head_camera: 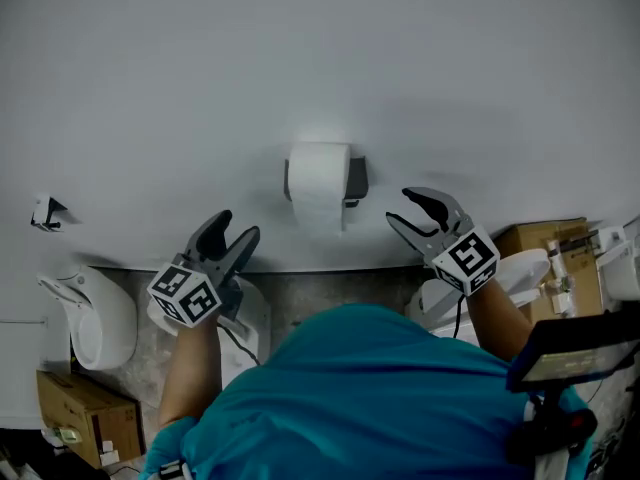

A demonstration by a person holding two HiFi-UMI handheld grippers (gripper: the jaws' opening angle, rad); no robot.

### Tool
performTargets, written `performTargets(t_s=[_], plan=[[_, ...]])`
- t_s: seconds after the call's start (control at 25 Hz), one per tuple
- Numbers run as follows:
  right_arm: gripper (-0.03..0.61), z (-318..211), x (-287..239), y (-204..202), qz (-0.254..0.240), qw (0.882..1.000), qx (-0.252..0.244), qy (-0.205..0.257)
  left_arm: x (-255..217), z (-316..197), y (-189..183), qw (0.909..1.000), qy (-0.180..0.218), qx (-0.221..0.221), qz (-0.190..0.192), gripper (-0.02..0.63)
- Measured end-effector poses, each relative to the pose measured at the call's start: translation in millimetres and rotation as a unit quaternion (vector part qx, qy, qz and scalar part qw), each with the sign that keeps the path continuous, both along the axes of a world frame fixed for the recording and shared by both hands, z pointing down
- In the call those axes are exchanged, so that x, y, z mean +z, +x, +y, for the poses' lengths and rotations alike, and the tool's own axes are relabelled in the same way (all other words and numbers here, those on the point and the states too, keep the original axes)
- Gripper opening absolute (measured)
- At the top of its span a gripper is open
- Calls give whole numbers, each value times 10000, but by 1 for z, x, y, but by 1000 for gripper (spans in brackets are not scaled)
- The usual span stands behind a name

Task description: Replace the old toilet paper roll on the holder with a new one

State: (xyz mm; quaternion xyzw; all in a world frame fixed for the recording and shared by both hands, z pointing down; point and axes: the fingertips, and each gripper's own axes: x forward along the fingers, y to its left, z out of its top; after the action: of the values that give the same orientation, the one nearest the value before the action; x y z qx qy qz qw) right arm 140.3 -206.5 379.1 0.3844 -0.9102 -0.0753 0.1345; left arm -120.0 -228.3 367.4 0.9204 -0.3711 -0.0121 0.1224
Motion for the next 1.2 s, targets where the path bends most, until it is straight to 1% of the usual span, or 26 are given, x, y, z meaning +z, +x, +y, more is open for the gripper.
performTargets(t_s=[0.08, 0.12, 0.2, 0.28, 0.4, 0.56, 0.64, 0.96, 1.2], plan=[[166, 4, 5, -9, -257, 9993, -137, -228, 11, 6, -5, 9998, 57, -59, 193, 142], [140, 4, 7, -11, -429, 9983, -175, -351, 15, 8, -5, 9996, 73, -53, 251, 80], [105, 5, 11, -14, -750, 9955, -165, -553, 22, 10, -4, 9995, 64, 11, 323, 35], [65, 5, 16, -16, -945, 9933, -72, -666, 28, 7, -7, 9993, 29, 16, 376, 9], [7, 6, 21, -16, -1183, 9899, 99, -774, 37, 2, -7, 9991, -34, 19, 432, 9], [2, 7, 27, -14, -1604, 9813, 162, -1053, 42, 1, 3, 9991, -24, 172, 374, 9], [2, 8, 28, -13, -1737, 9780, 185, -1142, 41, 1, 8, 9990, 5, 253, 372, 9], [2, 11, 34, -9, -1646, 9787, 291, -1191, 42, 7, 18, 9988, 31, 369, 311, 9], [2, 9, 35, -11, -1609, 9792, 234, -1214, 38, 10, 16, 9990, 117, 326, 295, 9]])
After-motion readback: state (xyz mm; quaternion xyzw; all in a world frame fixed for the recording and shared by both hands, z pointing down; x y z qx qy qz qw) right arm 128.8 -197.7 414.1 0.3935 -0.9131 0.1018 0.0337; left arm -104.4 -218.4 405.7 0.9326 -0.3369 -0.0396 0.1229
